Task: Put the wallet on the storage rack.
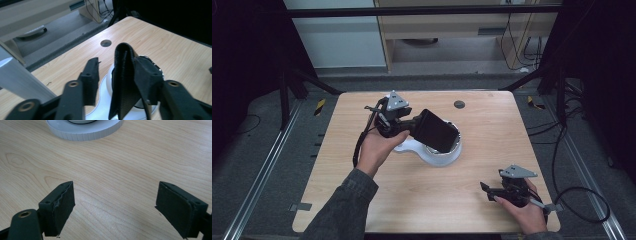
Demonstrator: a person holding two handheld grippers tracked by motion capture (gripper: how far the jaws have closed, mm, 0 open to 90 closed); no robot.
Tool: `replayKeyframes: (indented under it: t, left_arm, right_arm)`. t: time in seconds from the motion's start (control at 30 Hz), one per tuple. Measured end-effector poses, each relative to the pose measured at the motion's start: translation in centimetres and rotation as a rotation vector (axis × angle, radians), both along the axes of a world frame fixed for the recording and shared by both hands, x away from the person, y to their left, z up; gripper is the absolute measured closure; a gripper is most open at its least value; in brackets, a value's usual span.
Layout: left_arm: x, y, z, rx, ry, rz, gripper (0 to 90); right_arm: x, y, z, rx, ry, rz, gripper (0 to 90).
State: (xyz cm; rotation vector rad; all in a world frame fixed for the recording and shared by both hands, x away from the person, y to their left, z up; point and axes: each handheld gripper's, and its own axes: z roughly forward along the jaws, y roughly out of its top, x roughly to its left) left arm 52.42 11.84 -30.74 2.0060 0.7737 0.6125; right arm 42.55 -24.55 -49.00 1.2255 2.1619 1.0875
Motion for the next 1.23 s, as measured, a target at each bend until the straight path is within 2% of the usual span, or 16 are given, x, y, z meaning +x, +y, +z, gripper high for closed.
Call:
replayKeyframes:
  t: [0.07,0.17,0.27,0.33,0.4,0.53,0.6,0.67,0.73,0.77,0.87,0.93,1.0,1.07,1.17,1.23]
  left_arm:
    - [-0.7,0.3,0.1,0.008,-0.017,-0.012,47.7]
    - [-2.3,1.0,0.0,-0.004,-0.02,-0.034,36.0]
    - [-4.5,1.9,-0.4,0.002,-0.042,-0.056,26.3]
    - [-5.3,2.4,-0.8,-0.002,-0.036,-0.063,21.2]
    - [-6.2,3.1,-1.6,-0.003,-0.024,-0.07,14.9]
    - [-7.3,4.5,-4.3,0.005,0.018,-0.053,9.7]
    - [-7.5,5.4,-6.0,-0.001,0.054,-0.052,7.8]
    - [-7.6,6.2,-7.4,-0.007,0.073,-0.048,6.9]
    - [-7.6,7.0,-9.2,0.014,0.088,-0.028,6.3]
    - [-7.6,7.5,-10.3,0.032,0.106,-0.013,6.0]
    - [-7.4,9.0,-12.7,0.018,0.167,0.008,6.0]
    - [-7.3,10.1,-14.6,0.03,0.19,0.043,6.0]
    - [-7.1,11.1,-16.3,0.042,0.201,0.088,6.1]
    - [-6.9,11.9,-17.3,0.04,0.231,0.111,7.1]
    - [-6.4,13.2,-18.4,0.058,0.239,0.143,7.0]
    - [-6.1,13.9,-18.7,0.05,0.257,0.163,6.9]
  right_arm:
    - [0.0,-0.1,0.0,-0.002,0.001,-0.001,15.3]
    - [0.1,-0.1,-0.1,-0.006,0.001,-0.004,14.1]
    - [0.1,0.0,-0.1,-0.01,0.001,-0.004,12.1]
    - [0.1,0.0,-0.2,-0.009,0.011,-0.008,10.4]
    - [0.2,0.1,-0.4,-0.013,0.023,-0.013,8.2]
    - [0.3,0.2,-0.6,-0.01,0.042,-0.016,7.0]
    - [0.4,0.2,-0.7,-0.009,0.051,-0.013,5.9]
    - [0.6,0.3,-0.9,-0.013,0.06,-0.01,5.1]
    - [0.6,0.4,-1.1,-0.015,0.076,-0.014,4.7]
    - [0.8,0.4,-1.3,-0.015,0.085,-0.016,4.5]
    - [0.9,0.5,-1.5,-0.015,0.101,-0.017,4.5]
    - [1.2,0.5,-1.8,-0.023,0.119,-0.023,4.4]
    - [1.3,0.6,-2.0,-0.032,0.113,-0.028,3.2]
    - [1.3,0.7,-2.1,-0.033,0.108,-0.031,2.6]
    - [1.2,0.9,-2.3,-0.073,0.086,-0.029,1.5]
    - [1.1,1.0,-2.3,-0.074,0.089,-0.035,1.3]
